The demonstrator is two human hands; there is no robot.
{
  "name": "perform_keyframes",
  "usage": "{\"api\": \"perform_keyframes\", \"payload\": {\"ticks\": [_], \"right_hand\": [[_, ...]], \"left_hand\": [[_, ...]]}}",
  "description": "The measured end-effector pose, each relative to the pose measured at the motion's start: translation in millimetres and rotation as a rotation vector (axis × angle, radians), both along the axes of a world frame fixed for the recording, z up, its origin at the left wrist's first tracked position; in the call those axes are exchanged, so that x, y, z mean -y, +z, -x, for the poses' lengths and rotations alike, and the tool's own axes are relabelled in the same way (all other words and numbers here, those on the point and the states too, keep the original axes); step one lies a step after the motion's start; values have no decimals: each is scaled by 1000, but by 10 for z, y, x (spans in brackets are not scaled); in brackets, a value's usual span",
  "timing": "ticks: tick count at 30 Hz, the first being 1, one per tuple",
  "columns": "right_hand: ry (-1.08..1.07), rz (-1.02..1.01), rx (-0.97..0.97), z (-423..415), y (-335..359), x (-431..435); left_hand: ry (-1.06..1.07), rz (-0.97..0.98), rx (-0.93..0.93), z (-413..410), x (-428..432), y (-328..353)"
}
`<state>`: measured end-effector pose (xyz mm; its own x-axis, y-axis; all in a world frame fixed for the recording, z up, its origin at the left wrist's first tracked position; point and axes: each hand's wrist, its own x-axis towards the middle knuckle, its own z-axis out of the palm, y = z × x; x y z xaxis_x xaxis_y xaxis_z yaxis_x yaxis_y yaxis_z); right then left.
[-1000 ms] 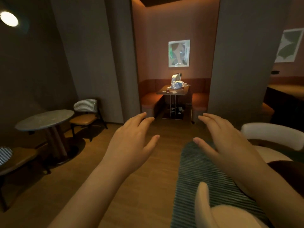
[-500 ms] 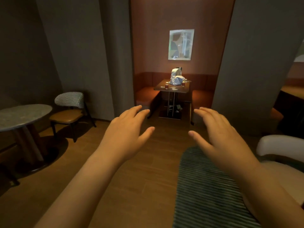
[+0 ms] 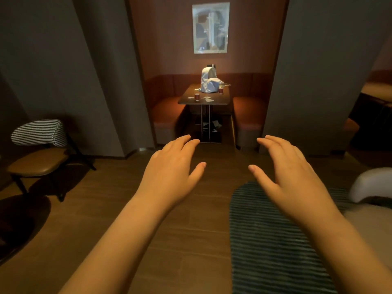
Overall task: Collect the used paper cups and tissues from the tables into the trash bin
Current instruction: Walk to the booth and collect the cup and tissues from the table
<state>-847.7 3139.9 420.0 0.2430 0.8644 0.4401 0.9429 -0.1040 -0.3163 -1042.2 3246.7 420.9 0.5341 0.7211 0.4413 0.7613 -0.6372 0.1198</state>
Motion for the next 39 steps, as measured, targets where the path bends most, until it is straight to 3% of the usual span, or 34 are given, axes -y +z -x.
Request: {"api": "perform_keyframes", "payload": {"ticks": [11,26,39], "right_hand": [[68,41,-61,-1169,-264,-2622],[156,127,-94,-1887,-736,-6034],[30,177,-142,-2517,-737,-8798]], "left_hand": [[82,15,5,-951,-2491,-40],[127,123,82,-1721,-5780,-625],[46,278,106,-2583,-8734,-707]]}}
